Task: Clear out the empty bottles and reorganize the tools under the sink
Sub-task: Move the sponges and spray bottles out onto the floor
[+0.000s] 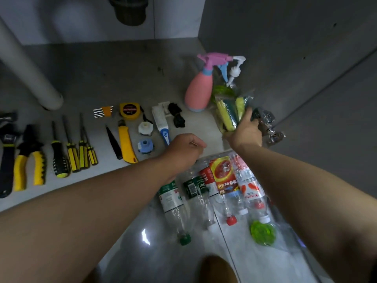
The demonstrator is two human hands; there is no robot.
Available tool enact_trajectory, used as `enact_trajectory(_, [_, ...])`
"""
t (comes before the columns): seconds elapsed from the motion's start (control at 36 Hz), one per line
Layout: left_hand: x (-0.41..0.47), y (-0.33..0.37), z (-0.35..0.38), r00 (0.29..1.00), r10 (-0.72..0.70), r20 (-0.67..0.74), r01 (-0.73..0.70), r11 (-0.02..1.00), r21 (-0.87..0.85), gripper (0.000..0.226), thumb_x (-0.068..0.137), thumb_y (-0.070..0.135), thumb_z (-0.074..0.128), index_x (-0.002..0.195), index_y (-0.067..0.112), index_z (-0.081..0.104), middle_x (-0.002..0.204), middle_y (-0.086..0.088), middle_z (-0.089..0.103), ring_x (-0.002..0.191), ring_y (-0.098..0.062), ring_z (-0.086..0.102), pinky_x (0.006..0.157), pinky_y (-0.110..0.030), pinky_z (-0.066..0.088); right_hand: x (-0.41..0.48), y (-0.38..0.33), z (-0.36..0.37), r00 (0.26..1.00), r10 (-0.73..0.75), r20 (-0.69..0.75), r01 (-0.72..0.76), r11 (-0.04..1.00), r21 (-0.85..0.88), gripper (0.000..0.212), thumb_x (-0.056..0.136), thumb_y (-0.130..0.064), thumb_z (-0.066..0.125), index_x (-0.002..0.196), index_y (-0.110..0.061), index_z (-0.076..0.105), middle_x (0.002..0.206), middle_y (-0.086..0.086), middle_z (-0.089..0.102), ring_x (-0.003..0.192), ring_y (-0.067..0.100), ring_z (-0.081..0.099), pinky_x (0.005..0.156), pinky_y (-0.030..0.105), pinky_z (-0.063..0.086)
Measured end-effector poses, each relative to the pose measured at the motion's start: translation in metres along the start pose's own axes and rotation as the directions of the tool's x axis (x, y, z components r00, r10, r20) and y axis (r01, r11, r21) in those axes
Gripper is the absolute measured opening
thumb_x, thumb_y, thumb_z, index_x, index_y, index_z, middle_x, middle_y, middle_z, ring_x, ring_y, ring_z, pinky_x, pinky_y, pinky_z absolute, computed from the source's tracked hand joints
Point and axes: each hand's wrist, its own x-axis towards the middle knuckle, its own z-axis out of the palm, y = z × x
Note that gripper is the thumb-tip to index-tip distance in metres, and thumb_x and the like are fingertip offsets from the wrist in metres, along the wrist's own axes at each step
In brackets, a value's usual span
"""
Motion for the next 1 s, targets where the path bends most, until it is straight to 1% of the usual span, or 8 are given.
enact_trajectory(0.22, [-0.001,0.016,0.001,0.999,-0.043,-0.022,0.041,0.995,-0.091,0.011,0.096,0.016,0.061,0.102,0.022,0.067,0.103,-0.004,0.07,0.104,-0.023,0.068,0.091,-0.042,0.058,-0.026,0.004,-0.019,0.988,-0.042,-0.148,0.073,0.974,0.212,0.05,0.088,-0.009,0.059,0.129,-0.018,0.032,0.111,0.021,0.062,0.098,0.043,0.064,0.085,0.047,0.051])
enact_trajectory(0.31, [-0.006,0.026,0.005,0.995,-0.095,0.018,0.097,0.98,-0.173,0.036,0.091,0.032,0.072,0.121,0.023,0.057,0.116,-0.004,0.065,0.105,-0.021,0.067,0.092,-0.045,0.059,-0.045,0.007,-0.033,0.982,-0.079,-0.17,0.126,0.948,0.292,0.04,0.087,-0.006,0.055,0.119,-0.017,0.033,0.105,0.02,0.063,0.094,0.041,0.063,0.082,0.043,0.051])
enact_trajectory(0.42, [-0.025,0.043,0.015,0.981,-0.124,0.149,0.172,0.91,-0.377,0.08,0.072,0.061,0.082,0.128,0.04,0.03,0.126,0.012,0.054,0.113,-0.022,0.064,0.094,-0.05,0.056,-0.081,0.011,-0.048,0.981,-0.141,-0.131,0.187,0.858,0.478,0.041,0.088,-0.012,0.06,0.118,-0.02,0.034,0.104,0.013,0.065,0.092,0.035,0.065,0.079,0.041,0.055])
enact_trajectory(0.53, [-0.042,0.059,0.026,0.987,-0.036,0.155,0.116,0.828,-0.549,0.082,0.074,0.051,0.085,0.134,0.032,0.032,0.125,0.007,0.069,0.105,-0.026,0.072,0.091,-0.054,0.056,-0.121,0.012,-0.064,0.945,-0.318,-0.077,0.292,0.715,0.635,0.059,0.078,-0.011,0.069,0.122,-0.031,0.034,0.096,-0.004,0.063,0.078,0.011,0.066,0.053,0.016,0.046])
enact_trajectory(0.61, [-0.055,0.07,0.018,0.999,0.026,0.043,0.007,0.775,-0.632,0.088,0.071,0.036,0.092,0.14,0.023,0.039,0.117,-0.006,0.074,0.098,-0.03,0.075,0.079,-0.049,0.061,-0.147,0.013,-0.083,0.894,-0.449,-0.004,0.301,0.593,0.747,0.079,0.072,-0.036,0.083,0.133,-0.042,0.033,0.115,-0.009,0.061,0.092,0.001,0.064,0.065,0.021,0.054])
enact_trajectory(0.72, [-0.087,0.083,-0.008,0.997,0.076,-0.011,-0.073,0.886,-0.457,0.086,0.061,0.048,0.095,0.134,0.022,0.057,0.123,-0.003,0.072,0.11,-0.028,0.071,0.088,-0.047,0.059,-0.172,0.011,-0.126,0.877,-0.467,0.11,0.193,0.553,0.81,0.058,0.071,-0.079,0.068,0.118,-0.062,0.039,0.125,-0.033,0.053,0.112,-0.006,0.057,0.077,0.016,0.047])
enact_trajectory(0.83, [-0.121,0.091,-0.028,0.994,0.061,-0.095,-0.091,0.933,-0.349,0.106,0.052,0.061,0.094,0.14,0.022,0.051,0.131,-0.004,0.067,0.115,-0.027,0.068,0.093,-0.049,0.056,-0.188,0.008,-0.157,0.88,-0.472,0.056,0.219,0.507,0.834,0.028,0.088,-0.046,0.07,0.108,-0.038,0.052,0.113,-0.01,0.063,0.101,0.014,0.068,0.088,0.042,0.057])
enact_trajectory(1.0, [-0.169,0.106,-0.041,0.989,0.094,-0.115,-0.12,0.963,-0.242,0.071,0.07,0.072,0.076,0.128,0.035,0.059,0.118,0.009,0.072,0.107,-0.016,0.069,0.092,-0.041,0.056,-0.222,-0.004,-0.191,0.841,-0.541,0.003,0.292,0.458,0.84,0.026,0.087,-0.036,0.075,0.099,-0.027,0.054,0.093,-0.019,0.065,0.081,-0.003,0.06,0.083,0.03,0.048])
